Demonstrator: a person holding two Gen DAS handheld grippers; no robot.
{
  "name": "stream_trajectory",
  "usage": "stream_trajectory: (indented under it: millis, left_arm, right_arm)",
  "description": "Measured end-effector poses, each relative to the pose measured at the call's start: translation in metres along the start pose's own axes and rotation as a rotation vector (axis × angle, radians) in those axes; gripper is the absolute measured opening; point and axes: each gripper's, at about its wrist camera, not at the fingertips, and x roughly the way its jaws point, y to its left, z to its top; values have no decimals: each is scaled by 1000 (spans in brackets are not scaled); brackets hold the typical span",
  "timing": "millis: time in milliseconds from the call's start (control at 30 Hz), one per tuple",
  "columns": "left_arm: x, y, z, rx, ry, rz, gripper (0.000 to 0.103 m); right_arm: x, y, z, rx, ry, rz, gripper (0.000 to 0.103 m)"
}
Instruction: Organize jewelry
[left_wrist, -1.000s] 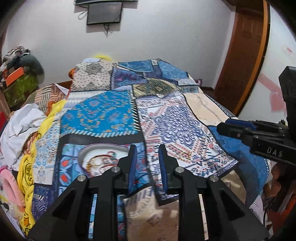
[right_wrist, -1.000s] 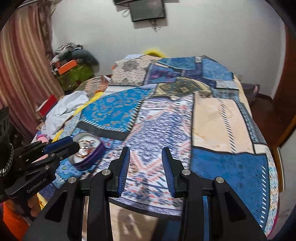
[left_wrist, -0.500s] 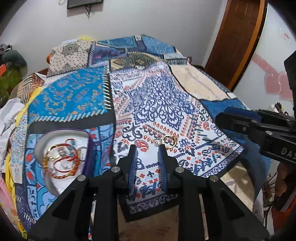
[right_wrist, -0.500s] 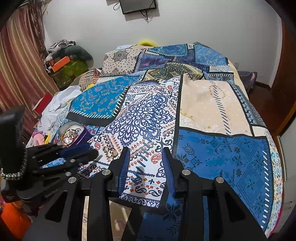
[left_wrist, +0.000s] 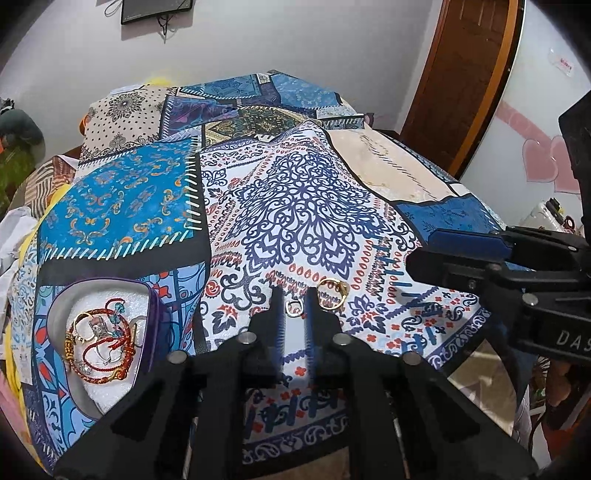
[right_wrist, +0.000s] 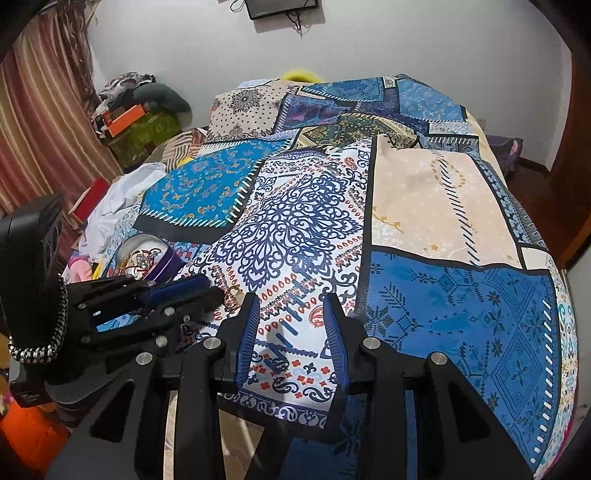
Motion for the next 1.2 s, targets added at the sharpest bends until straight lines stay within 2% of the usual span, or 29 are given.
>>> stream_trajectory:
  millis: [300, 533, 700, 733, 800, 867, 1200]
  left_arm:
    - [-17, 8, -7, -32, -21, 1, 8]
    - [-42, 26, -14, -66, -63, 16, 8]
    - [-50, 36, -18, -98, -78, 8, 8]
    - [-51, 36, -18, -98, -78, 9, 8]
    - [-52, 35, -18, -99, -79, 8, 8]
    - [-53, 34, -18, -100, -83, 5, 8]
    - [-69, 33, -17, -98, -116, 14, 8]
  right_arm:
    - [9, 20, 0, -52, 29, 21, 32]
    - [33, 38, 4, -111, 83, 35, 32]
    - [43, 45, 2, -158, 84, 0, 32]
    - [43, 46, 2, -165, 81, -5, 31]
    - [43, 47, 2, -182, 77, -26, 14]
    - [43, 45, 2, -171, 76, -7, 8]
    - [22, 46, 5, -135, 20, 1, 6]
